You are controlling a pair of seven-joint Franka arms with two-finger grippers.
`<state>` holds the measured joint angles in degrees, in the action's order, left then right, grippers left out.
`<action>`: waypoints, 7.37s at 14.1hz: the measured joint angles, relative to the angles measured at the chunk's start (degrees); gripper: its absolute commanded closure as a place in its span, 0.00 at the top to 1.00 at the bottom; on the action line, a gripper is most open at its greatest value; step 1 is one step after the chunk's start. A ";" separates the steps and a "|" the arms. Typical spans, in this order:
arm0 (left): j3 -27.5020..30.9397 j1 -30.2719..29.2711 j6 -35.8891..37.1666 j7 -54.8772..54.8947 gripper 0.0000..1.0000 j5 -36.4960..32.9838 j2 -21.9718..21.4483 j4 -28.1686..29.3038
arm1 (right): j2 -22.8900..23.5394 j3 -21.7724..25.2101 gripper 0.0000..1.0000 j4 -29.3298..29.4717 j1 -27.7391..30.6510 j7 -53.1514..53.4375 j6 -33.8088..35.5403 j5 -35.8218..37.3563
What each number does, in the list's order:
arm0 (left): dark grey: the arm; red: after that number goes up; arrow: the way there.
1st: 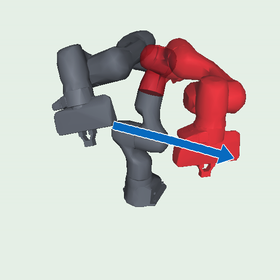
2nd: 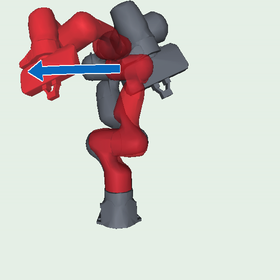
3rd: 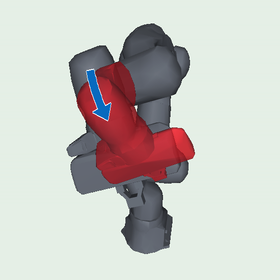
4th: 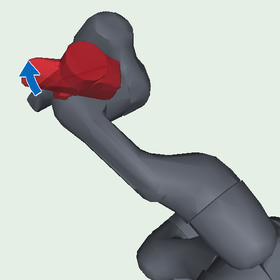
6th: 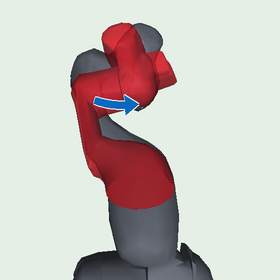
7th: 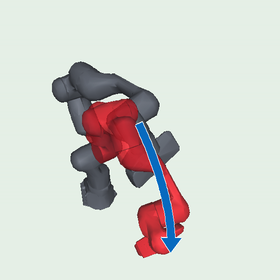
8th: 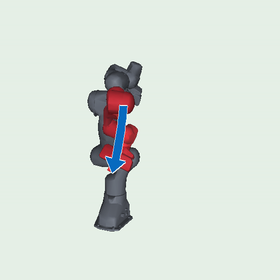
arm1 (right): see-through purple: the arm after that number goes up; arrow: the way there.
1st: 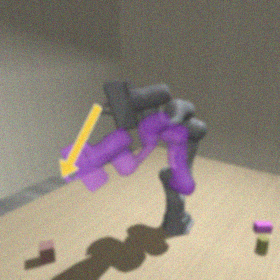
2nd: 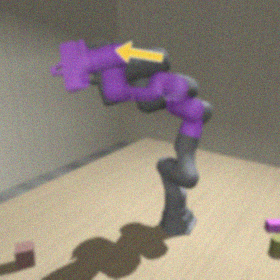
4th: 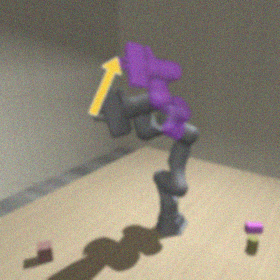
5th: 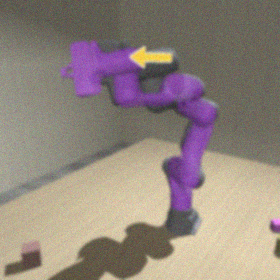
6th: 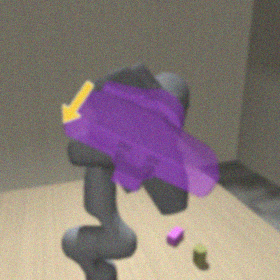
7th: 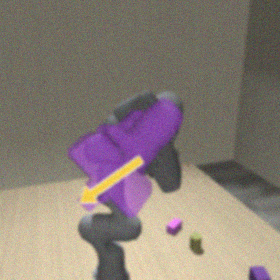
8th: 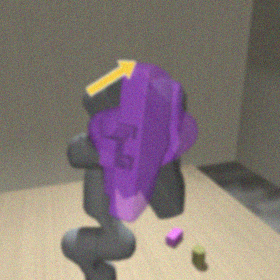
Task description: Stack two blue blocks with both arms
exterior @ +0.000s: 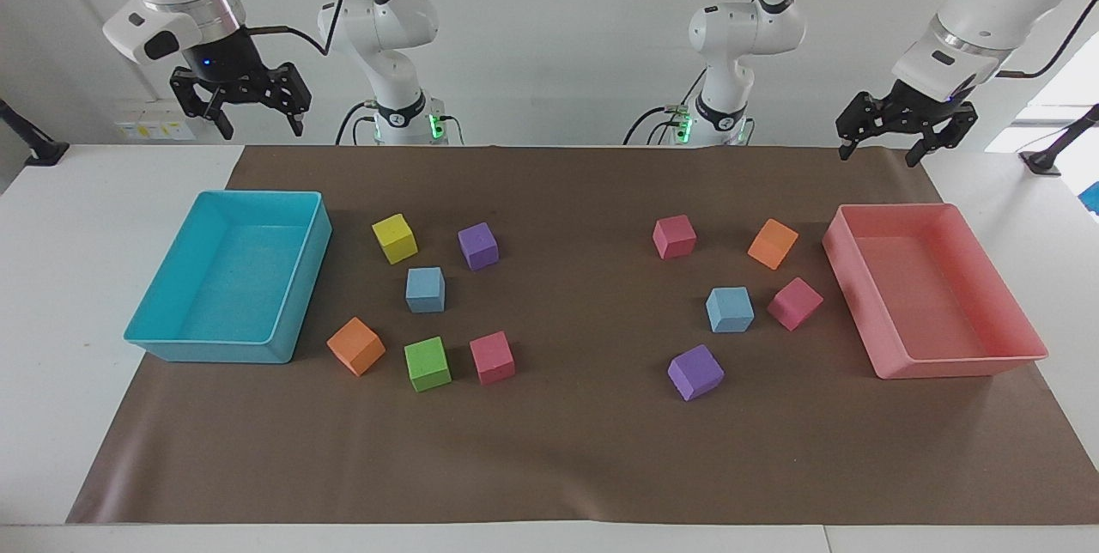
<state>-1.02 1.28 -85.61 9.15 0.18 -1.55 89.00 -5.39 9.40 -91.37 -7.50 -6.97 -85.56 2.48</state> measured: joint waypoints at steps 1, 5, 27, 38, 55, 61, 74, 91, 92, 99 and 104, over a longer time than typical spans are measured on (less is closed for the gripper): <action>0.00 0.00 0.00 0.00 1.00 0.00 0.00 0.00 | 0.00 0.00 1.00 0.00 0.00 0.00 0.00 0.00; -0.02 0.00 0.00 0.00 1.00 0.00 0.00 0.00 | 0.00 0.00 1.00 0.00 0.00 0.00 0.00 0.00; -0.01 0.00 0.00 0.00 1.00 0.00 -0.01 0.00 | -0.05 0.26 1.00 0.01 0.23 3.41 0.82 -1.66; -0.01 0.00 -0.07 0.06 1.00 0.00 -0.02 0.00 | -0.23 0.13 1.00 -0.52 0.28 3.44 0.86 -1.66; 0.61 -0.32 -0.07 3.24 1.00 0.00 -0.02 0.00 | -0.24 -0.52 1.00 -6.19 -0.63 3.70 -7.42 -1.89; 0.61 -0.32 -0.07 3.33 1.00 0.00 -0.02 0.00 | -0.16 -0.55 1.00 -7.15 -1.24 3.77 -8.23 -2.16; 0.61 -0.32 -0.05 3.34 1.00 0.00 -0.02 0.03 | 18.69 -0.74 1.00 -15.30 -10.88 10.90 -33.80 -5.74; 0.61 -0.32 -0.02 3.34 1.00 0.00 -0.03 0.05 | 19.00 -0.60 1.00 -27.40 -12.50 12.22 -40.39 -9.55; 0.60 -0.32 -0.02 3.34 1.00 0.00 -0.03 0.05 | 19.00 -0.57 1.00 -27.71 -12.46 12.22 -40.92 -9.56; 0.58 -0.32 -0.02 3.34 1.00 0.00 -0.03 0.05 | 18.99 -0.56 1.00 -29.08 -12.44 12.24 -43.01 -9.61; 0.55 -0.32 -0.02 3.35 1.00 0.00 -0.03 0.05 | 18.99 -0.58 0.19 -29.55 -12.45 12.24 -43.78 -9.62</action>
<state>-0.47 0.95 -85.62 12.50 0.18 -1.58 89.04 13.61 8.82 -120.92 -19.95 5.27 -129.34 -7.13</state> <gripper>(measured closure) 0.000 0.040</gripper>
